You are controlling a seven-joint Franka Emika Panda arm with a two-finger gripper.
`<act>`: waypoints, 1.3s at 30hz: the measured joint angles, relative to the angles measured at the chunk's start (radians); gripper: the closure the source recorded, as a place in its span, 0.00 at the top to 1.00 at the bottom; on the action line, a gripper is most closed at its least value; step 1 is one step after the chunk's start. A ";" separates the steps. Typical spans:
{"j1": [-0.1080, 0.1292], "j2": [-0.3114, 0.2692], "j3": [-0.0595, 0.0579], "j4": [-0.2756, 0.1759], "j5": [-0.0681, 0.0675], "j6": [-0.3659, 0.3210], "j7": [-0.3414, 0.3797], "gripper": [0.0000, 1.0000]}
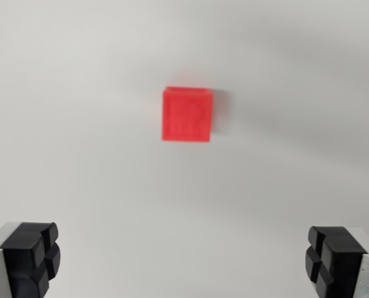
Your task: Destack cube
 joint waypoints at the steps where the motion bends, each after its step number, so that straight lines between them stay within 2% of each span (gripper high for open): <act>1: 0.000 -0.002 0.000 0.003 0.000 -0.005 0.000 1.00; 12: 0.000 -0.013 0.000 0.022 0.000 -0.036 0.000 1.00; 39: 0.000 -0.012 0.000 0.023 0.000 -0.036 0.000 1.00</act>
